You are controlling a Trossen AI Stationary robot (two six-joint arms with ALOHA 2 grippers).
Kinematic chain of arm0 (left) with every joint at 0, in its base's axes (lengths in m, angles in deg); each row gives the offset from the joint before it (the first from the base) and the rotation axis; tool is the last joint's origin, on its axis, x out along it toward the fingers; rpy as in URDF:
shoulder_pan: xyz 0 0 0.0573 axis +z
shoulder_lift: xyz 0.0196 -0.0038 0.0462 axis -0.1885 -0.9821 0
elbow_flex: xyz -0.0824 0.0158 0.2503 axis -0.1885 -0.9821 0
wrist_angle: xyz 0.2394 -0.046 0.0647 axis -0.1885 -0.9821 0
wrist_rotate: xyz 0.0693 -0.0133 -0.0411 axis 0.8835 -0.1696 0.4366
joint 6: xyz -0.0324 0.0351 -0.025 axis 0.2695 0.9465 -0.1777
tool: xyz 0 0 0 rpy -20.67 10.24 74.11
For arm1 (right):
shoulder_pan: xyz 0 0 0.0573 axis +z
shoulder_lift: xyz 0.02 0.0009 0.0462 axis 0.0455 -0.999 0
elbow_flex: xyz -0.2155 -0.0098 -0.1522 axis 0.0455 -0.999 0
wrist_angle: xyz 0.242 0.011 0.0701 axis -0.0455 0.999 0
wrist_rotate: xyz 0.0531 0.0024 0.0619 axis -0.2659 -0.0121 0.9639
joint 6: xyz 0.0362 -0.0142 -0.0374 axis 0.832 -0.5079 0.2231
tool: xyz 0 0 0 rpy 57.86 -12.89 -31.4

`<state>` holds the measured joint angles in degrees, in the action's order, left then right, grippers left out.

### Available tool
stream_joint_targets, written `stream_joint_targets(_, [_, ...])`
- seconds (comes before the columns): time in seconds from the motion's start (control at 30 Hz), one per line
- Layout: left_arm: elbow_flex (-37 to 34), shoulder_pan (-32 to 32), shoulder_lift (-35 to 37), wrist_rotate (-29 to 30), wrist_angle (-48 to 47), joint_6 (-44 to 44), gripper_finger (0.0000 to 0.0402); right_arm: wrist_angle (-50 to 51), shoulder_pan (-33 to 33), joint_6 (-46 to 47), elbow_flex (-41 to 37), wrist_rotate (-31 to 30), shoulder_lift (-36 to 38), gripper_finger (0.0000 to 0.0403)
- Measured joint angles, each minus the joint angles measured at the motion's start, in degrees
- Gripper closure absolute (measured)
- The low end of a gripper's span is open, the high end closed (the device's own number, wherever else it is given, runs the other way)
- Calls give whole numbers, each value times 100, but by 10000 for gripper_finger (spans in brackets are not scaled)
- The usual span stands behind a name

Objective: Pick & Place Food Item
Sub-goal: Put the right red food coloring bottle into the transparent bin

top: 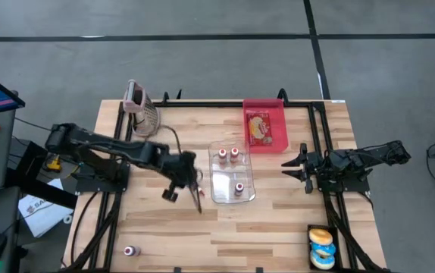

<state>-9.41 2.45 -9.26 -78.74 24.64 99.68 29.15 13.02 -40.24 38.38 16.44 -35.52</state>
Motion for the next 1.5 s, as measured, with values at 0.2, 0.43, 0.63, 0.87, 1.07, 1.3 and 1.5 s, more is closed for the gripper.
stream_joint_targets(0.2, [-103,-299,-919,-29,240,288,307,0,-1,0,0,0,0,290])
stream_joint_targets(0.43, [-92,-356,-1703,-23,1353,686,248,0,0,0,0,0,0,290])
stream_joint_targets(0.63, [-92,-225,-2036,-23,1571,843,255,0,1,0,0,0,0,290])
stream_joint_targets(0.87, [-140,-128,-2113,-44,1564,885,280,0,-1,0,0,0,0,290])
stream_joint_targets(1.07, [-331,-125,-2102,-100,1509,885,283,0,-1,0,0,0,0,290])
stream_joint_targets(1.3, [-553,-123,-2102,-35,1744,891,281,0,1,0,0,0,0,290])
stream_joint_targets(1.5, [-670,-119,-2102,-32,1814,960,292,0,-1,0,0,0,0,290])
